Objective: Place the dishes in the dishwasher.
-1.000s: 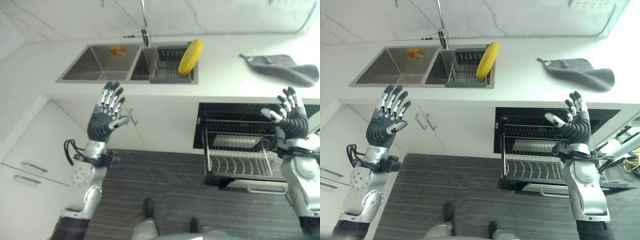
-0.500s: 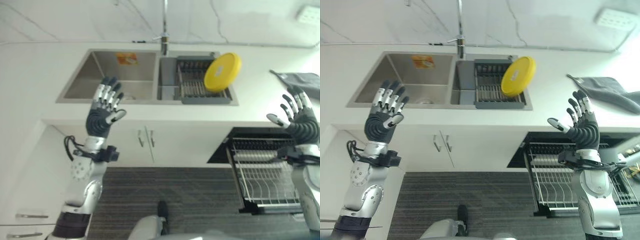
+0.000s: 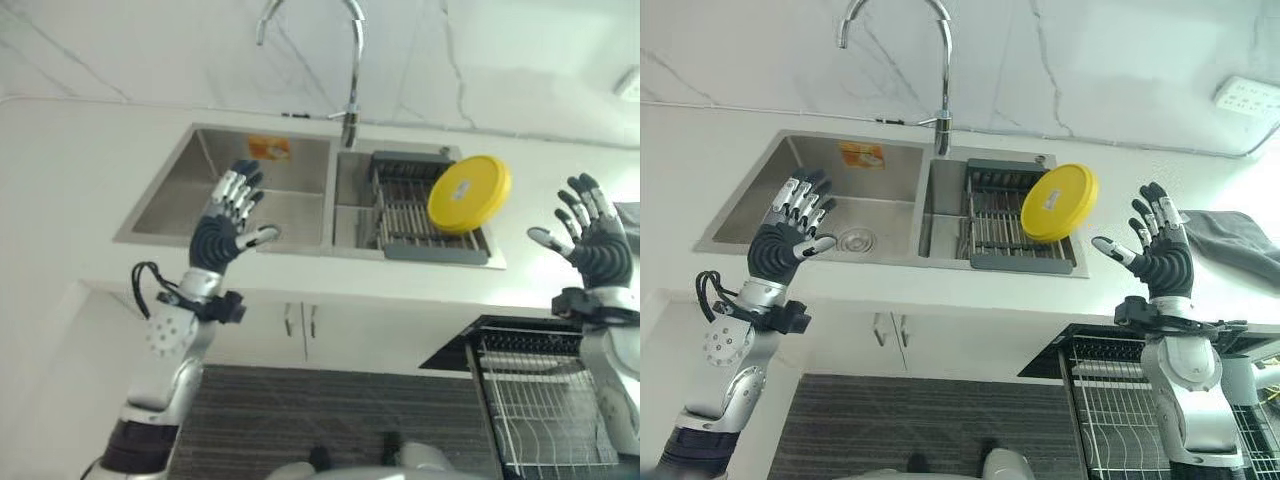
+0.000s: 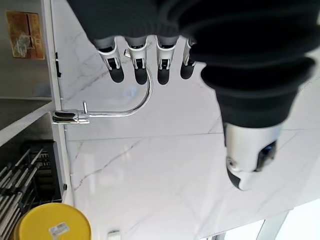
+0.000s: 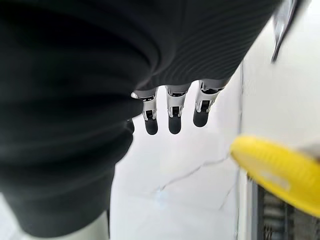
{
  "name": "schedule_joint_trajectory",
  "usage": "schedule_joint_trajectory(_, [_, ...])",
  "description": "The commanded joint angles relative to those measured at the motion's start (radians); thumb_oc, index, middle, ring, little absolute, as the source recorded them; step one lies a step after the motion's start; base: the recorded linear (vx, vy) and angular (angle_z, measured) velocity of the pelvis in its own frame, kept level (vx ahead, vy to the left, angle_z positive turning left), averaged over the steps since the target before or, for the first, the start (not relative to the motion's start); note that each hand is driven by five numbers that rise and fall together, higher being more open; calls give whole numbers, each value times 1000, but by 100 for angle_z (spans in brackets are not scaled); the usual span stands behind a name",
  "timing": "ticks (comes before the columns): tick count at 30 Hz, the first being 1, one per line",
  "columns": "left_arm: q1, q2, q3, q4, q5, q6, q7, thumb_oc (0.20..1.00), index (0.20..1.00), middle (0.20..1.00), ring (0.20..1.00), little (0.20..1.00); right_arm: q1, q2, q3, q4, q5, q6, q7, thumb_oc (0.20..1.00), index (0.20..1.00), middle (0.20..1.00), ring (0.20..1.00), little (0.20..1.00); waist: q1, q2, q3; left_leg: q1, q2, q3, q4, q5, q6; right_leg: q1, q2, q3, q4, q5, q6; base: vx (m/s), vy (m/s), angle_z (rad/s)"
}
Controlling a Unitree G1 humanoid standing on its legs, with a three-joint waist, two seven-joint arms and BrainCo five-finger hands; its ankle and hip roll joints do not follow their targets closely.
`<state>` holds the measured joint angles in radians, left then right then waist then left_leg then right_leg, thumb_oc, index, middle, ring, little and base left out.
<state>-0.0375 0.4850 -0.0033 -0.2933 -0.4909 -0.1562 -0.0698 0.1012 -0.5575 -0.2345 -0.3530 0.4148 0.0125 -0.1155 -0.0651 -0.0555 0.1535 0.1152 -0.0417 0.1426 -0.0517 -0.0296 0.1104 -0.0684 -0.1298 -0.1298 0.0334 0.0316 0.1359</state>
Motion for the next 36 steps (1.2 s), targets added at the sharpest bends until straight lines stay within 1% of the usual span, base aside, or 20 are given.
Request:
schedule_joint_trajectory(1, [1,-5,-2,-62,-21,-24,9,1000,1000,1000,1000,1000,-31,-14,-29,-12,14,-54,-6,1000,1000,1000,1000,1000,-29,20,-6,-4,33,-11,-36,1,-95,19,41,23,6,78,6,149,-107,0])
schedule_joint_trajectory(3, [4,-6,-7,-64,-11,-25,7,1000,1000,1000,1000,1000,-31,-1,-21,-7,16,-22,-38,1000,1000,1000,1000,1000,-42,22,-3,14,33,-1,-36,-17,-94,-10,16,24,-29,130,19,150,-114,2])
schedule_joint_trajectory(5, [10,5,-5,-69,-5,-27,9,1000,1000,1000,1000,1000,-25,15,-22,-3,33,3,-51,1000,1000,1000,1000,1000,-52,29,3,35,41,13,-36,-32,-95,-31,-7,18,-55,166,27,202,-192,5])
schedule_joint_trajectory(8, [16,16,6,-73,-9,-30,14,1000,1000,1000,1000,1000,-23,20,-17,-5,33,11,-59,1000,1000,1000,1000,1000,-53,31,0,49,45,29,-36,-47,-96,-10,-18,7,-88,171,34,173,-197,11])
schedule_joint_trajectory(10, [19,21,6,-73,-20,-24,20,1000,1000,1000,1000,1000,-40,21,4,-9,42,42,-49,1000,1000,1000,1000,1000,-49,33,-9,62,56,44,-36,-55,-102,14,-19,1,-114,175,37,221,-284,-3])
schedule_joint_trajectory(12, [17,19,9,-75,-27,-19,17,1000,1000,1000,1000,1000,-50,21,15,-13,42,56,-50,1000,1000,1000,1000,1000,-48,34,-15,67,63,49,-36,-57,-106,20,-14,4,-117,166,35,203,-260,10])
schedule_joint_trajectory(13, [21,13,9,-78,-24,-24,6,1000,1000,1000,1000,1000,-63,23,26,-15,49,58,-31,1000,1000,1000,1000,1000,-47,37,-25,76,76,57,-36,-59,-110,34,2,3,-121,141,31,229,-293,10])
schedule_joint_trajectory(15, [26,11,11,-84,-28,-22,3,1000,1000,1000,1000,1000,-69,22,31,-14,59,56,-24,1000,1000,1000,1000,1000,-48,39,-32,81,83,60,-36,-59,-113,42,16,11,-121,123,28,215,-284,1])
schedule_joint_trajectory(17, [30,8,9,-81,-41,-33,4,1000,1000,1000,1000,1000,-77,17,42,-14,72,57,5,1000,1000,1000,1000,1000,-55,44,-44,87,99,70,-36,-54,-122,60,45,25,-121,95,9,201,-293,-1])
schedule_joint_trajectory(19, [40,3,16,-86,-67,-38,-11,1000,1000,1000,1000,1000,-63,11,37,-31,86,65,40,1000,1000,1000,1000,1000,-63,47,-53,91,115,85,-36,-45,-131,72,60,29,-121,78,-5,140,-239,-3])
schedule_joint_trajectory(22, [47,-6,19,-83,-76,-45,-33,1000,1000,1000,1000,1000,-55,7,29,-29,123,54,68,1000,1000,1000,1000,1000,-69,50,-58,103,130,97,-29,-24,-154,87,80,41,-121,62,-24,99,-187,2])
schedule_joint_trajectory(24, [64,-11,21,-86,-82,-55,-47,1000,1000,1000,1000,1000,-48,2,25,-22,139,42,90,1000,1000,1000,1000,1000,-61,50,-53,65,140,71,85,14,-180,104,93,50,-121,52,-45,68,-158,5])
schedule_joint_trajectory(26, [88,-24,30,-93,-83,-67,-67,1000,1000,1000,1000,1000,-44,0,21,-24,146,16,117,1000,1000,1000,1000,1000,-42,42,-41,-10,148,25,195,47,-193,124,96,58,-121,46,-60,54,-83,2])
schedule_joint_trajectory(27, [91,-26,29,-93,-83,-71,-69,1000,1000,1000,1000,1000,-47,1,23,-24,157,-3,124,1000,1000,1000,1000,1000,-39,40,-39,-21,150,20,194,45,-192,126,94,56,-121,45,-59,55,40,-2])
schedule_joint_trajectory(28, [95,-32,25,-90,-85,-77,-75,1000,1000,1000,1000,1000,-68,9,37,-24,158,-20,121,1000,1000,1000,1000,1000,-28,43,-37,-19,159,23,115,31,-194,128,87,43,-121,38,-49,56,125,-1])
schedule_joint_trajectory(29, [93,-32,21,-83,-89,-83,-77,1000,1000,1000,1000,1000,-85,12,45,-12,144,0,108,1000,1000,1000,1000,1000,-23,50,-36,-10,174,28,23,55,-202,132,82,32,-121,30,-42,51,169,13])
schedule_joint_trajectory(30, [89,-28,19,-75,-94,-94,-78,1000,1000,1000,1000,1000,-94,10,47,0,150,7,100,1000,1000,1000,1000,1000,-16,57,-31,-18,190,25,-34,92,-216,141,80,21,-121,20,-39,17,156,20])
schedule_joint_trajectory(32, [68,-28,11,-56,-88,-113,-72,1000,1000,1000,1000,1000,-107,-3,47,22,141,11,100,1000,1000,1000,1000,1000,-6,57,-20,-72,209,5,-36,115,-227,161,71,9,-121,-2,-40,-19,164,24])
schedule_joint_trajectory(35, [56,-30,0,-49,-58,-136,-48,1000,1000,1000,1000,1000,-113,-7,48,31,139,-16,111,1000,1000,1000,1000,1000,-11,60,-29,-60,203,4,-36,93,-222,162,57,-14,-121,-10,-38,-29,246,-14])
schedule_joint_trajectory(36, [51,-23,1,-47,-59,-146,-45,1000,1000,1000,1000,1000,-106,-10,43,22,135,-9,101,1000,1000,1000,1000,1000,-13,61,-36,-53,198,7,-36,87,-221,164,49,-29,-121,-8,-35,9,250,-45])
